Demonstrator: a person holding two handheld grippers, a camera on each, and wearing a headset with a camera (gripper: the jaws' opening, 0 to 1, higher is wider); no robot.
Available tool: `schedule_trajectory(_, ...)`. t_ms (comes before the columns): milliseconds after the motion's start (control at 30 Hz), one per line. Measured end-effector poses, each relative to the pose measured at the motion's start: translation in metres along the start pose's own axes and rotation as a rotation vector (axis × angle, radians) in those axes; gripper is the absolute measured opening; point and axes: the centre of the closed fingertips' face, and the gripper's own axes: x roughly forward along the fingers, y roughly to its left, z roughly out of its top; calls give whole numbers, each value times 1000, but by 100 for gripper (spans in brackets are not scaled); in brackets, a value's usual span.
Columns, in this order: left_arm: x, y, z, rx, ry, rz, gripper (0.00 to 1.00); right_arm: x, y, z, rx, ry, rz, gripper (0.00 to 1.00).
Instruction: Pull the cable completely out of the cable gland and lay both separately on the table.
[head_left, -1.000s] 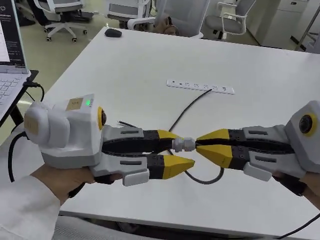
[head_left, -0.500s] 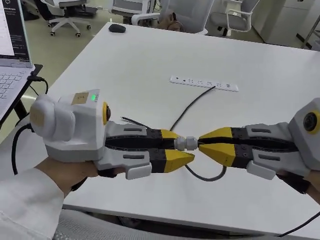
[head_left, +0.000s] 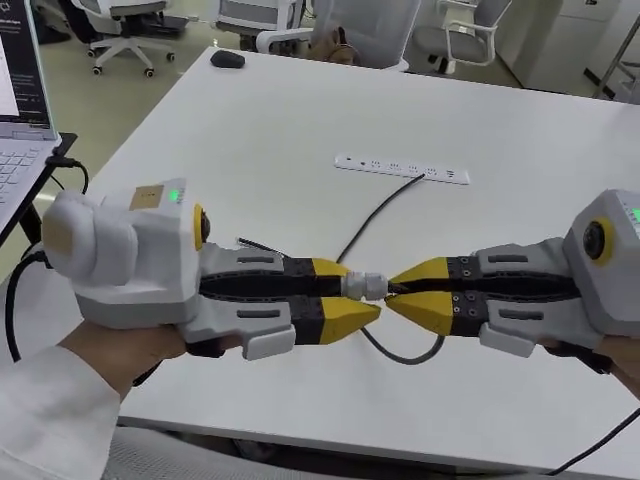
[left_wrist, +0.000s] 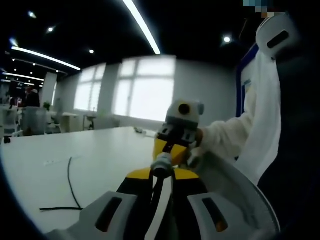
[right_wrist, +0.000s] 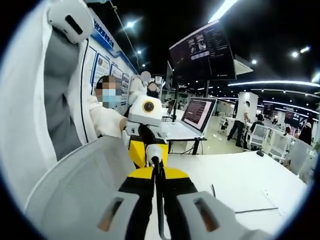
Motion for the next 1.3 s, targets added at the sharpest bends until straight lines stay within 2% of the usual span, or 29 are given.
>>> schedule_trajectory(67,-1,-1,2,12,-5,-1,15,1,2,0,24,-3,13,3)
schedule_trajectory(200,0,0,-1,41,14,13,15,0,2,-4,9,8,21,3)
schedule_trajectory(367,1,1,-3,47,29,20,15,1,3,-9,-10,30,36,2)
schedule_trajectory(600,0,4,-5,15,37,34,15,2,1,-13,-16,45,38,2)
schedule_trajectory(767,-4,10,1,-13,1,51,15,-7,-7,-13,5,36,9,2)
schedule_trajectory(900,-4,10,3,-23,-11,52,16,-16,-10,-16,6,43,-7,2)
schedule_trajectory(1300,-8,18,5,-48,-32,88,15,-41,-24,-44,33,103,-60,2)
